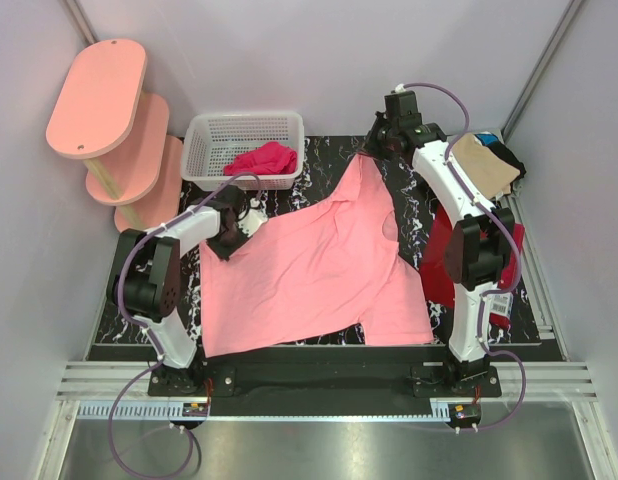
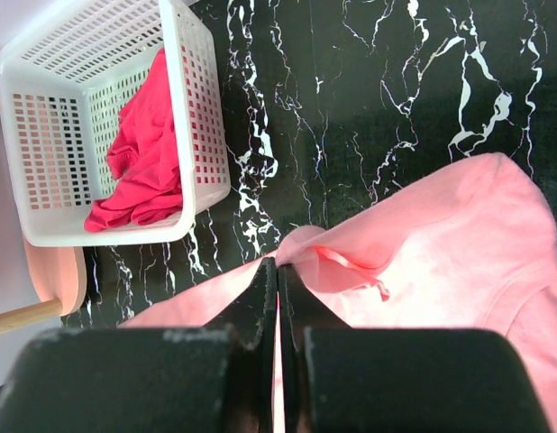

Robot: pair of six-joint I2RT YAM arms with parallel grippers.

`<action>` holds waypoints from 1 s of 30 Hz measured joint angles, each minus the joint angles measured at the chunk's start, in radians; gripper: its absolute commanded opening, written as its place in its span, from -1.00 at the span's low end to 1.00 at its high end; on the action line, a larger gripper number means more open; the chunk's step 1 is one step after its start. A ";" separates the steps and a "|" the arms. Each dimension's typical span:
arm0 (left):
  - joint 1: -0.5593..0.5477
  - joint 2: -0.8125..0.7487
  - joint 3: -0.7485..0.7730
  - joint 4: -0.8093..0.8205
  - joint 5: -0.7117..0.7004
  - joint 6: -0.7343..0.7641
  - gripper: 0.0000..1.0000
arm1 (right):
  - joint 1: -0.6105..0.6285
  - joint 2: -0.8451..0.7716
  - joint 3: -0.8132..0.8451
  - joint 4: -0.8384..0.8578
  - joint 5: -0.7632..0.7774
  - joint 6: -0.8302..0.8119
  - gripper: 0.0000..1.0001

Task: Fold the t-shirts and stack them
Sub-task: Flatten out the tshirt

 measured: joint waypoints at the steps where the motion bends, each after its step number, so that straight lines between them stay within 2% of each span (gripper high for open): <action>1: 0.000 0.000 0.001 -0.002 -0.002 0.002 -1.00 | 0.000 0.000 0.000 0.000 -0.001 0.000 -1.00; 7: 0.011 -0.002 0.056 -0.032 -0.055 0.046 -1.00 | 0.000 -0.007 0.000 -0.001 -0.001 0.000 -1.00; 14: 0.101 -0.046 0.359 -0.076 -0.138 0.108 -1.00 | 0.000 -0.116 -0.030 -0.002 0.000 -0.001 -1.00; 17: 0.131 -0.100 0.444 -0.080 -0.160 0.118 -1.00 | 0.000 -0.191 -0.066 0.000 0.002 -0.001 -1.00; 23: 0.153 -0.142 0.470 -0.096 -0.180 0.139 -1.00 | 0.000 -0.298 -0.114 0.000 0.025 -0.003 -1.00; 30: 0.164 -0.115 0.469 -0.129 -0.179 0.155 -1.00 | 0.000 -0.315 -0.130 -0.011 0.056 -0.004 -1.00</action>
